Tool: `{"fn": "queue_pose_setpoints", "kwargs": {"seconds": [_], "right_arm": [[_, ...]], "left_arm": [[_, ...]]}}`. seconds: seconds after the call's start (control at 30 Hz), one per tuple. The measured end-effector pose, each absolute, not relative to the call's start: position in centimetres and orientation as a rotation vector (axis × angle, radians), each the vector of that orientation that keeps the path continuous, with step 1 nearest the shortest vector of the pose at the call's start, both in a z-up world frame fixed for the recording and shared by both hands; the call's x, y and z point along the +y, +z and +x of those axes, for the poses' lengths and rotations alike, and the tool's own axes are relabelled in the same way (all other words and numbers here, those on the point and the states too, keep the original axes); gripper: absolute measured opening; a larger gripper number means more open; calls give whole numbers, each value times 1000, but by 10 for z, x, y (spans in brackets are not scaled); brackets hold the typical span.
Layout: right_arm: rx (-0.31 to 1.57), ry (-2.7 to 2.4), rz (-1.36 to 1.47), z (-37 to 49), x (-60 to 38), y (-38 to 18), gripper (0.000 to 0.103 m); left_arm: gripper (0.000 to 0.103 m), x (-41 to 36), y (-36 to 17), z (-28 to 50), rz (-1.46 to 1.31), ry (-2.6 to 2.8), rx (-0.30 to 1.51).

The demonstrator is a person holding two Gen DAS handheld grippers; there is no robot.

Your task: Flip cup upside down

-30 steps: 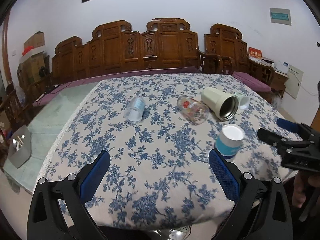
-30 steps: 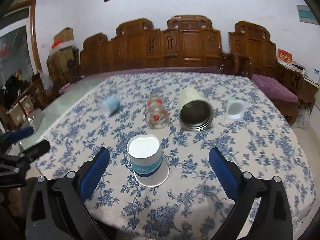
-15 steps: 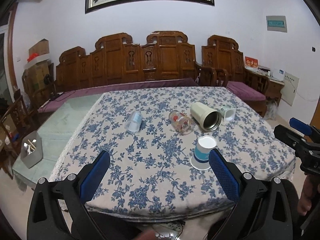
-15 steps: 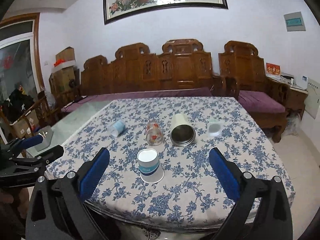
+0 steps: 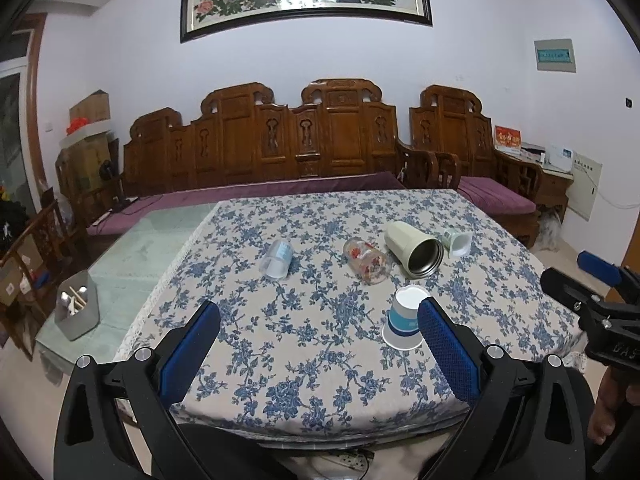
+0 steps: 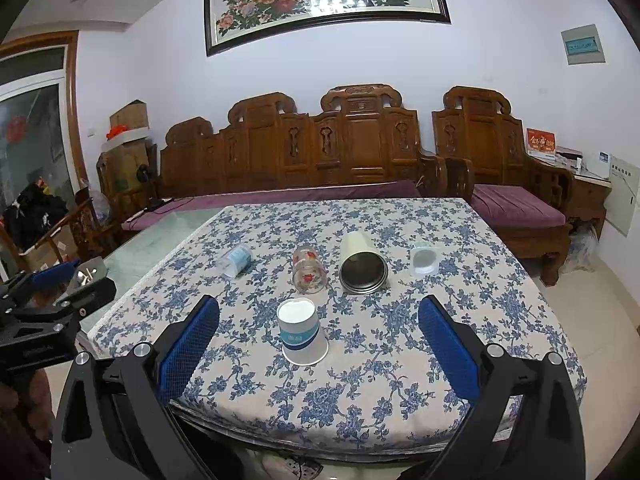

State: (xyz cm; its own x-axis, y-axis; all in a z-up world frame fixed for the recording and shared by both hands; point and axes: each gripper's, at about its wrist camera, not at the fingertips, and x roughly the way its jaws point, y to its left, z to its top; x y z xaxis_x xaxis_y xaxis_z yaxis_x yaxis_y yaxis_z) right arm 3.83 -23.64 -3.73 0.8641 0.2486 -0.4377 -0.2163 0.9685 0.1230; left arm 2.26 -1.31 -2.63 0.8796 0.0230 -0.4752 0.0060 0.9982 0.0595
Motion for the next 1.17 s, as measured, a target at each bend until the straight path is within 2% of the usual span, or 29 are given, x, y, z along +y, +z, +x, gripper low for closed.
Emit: {"fn": "queue_pose_setpoints", "kwargs": {"seconds": [1.17], "right_arm": [[461, 240, 71, 37, -236, -37, 100]], "left_arm": [[95, -14, -20, 15, 48, 2, 472]]}}
